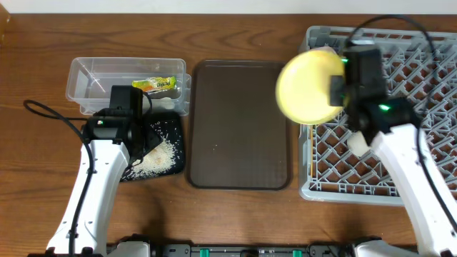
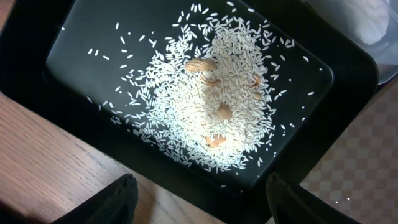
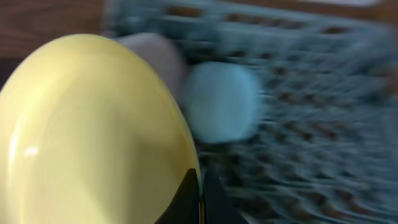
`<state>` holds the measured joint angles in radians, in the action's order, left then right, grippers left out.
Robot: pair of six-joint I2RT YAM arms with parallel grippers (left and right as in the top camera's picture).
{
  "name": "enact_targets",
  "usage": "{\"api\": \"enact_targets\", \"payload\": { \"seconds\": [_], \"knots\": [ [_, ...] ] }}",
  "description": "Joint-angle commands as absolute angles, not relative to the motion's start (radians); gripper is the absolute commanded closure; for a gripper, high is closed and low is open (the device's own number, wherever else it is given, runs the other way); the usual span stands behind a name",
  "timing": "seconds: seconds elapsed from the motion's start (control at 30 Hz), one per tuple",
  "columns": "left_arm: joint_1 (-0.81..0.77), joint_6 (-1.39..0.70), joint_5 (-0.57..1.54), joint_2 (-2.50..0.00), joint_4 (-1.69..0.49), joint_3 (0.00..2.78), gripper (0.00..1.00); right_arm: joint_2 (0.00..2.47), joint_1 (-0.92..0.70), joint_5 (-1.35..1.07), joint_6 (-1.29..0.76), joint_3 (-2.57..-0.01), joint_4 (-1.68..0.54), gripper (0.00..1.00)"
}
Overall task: Sort waste into correct bins and load items into the dishwasher rack
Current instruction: 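Carry the yellow plate to the rack and stand it upright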
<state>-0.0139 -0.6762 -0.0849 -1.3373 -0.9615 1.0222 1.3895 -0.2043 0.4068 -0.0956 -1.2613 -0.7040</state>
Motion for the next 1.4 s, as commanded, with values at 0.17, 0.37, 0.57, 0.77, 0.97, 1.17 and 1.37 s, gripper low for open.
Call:
{"api": "enact_targets", "payload": {
  "seconds": [0.17, 0.37, 0.57, 0.77, 0.97, 1.17, 1.37],
  "knots": [
    [-0.01, -0.667, -0.093, -1.335, -0.962, 1.031, 0.31, 1.346, -0.116, 0.766, 0.334, -1.264, -0.679, 0.99],
    [-0.01, -0.667, -0.093, -1.335, -0.962, 1.031, 0.31, 1.347, -0.113, 0.763, 0.425, -1.261, -0.688, 0.99],
    [-0.01, -0.667, -0.093, -1.335, -0.962, 1.031, 0.3, 1.369, -0.122, 0.671, 0.358, -1.247, -0.74, 0.99],
    [-0.01, -0.667, -0.093, -1.335, -0.963, 1.031, 0.31, 1.423, -0.157, 0.636, 0.22, -1.242, -0.771, 0.99],
    [-0.01, -0.667, -0.093, -1.335, -0.963, 1.031, 0.31, 1.429, -0.188, 0.5, 0.113, -1.242, -0.769, 0.91],
    [-0.01, -0.667, -0.093, -1.335, -0.964, 1.031, 0.3, 1.429, -0.176, 0.369, -0.076, -1.242, -0.805, 0.68],
    [-0.01, -0.558, -0.085, -1.335, -0.964, 1.031, 0.3, 1.429, -0.121, 0.152, -0.224, -1.242, -0.839, 0.47]
  ]
}}
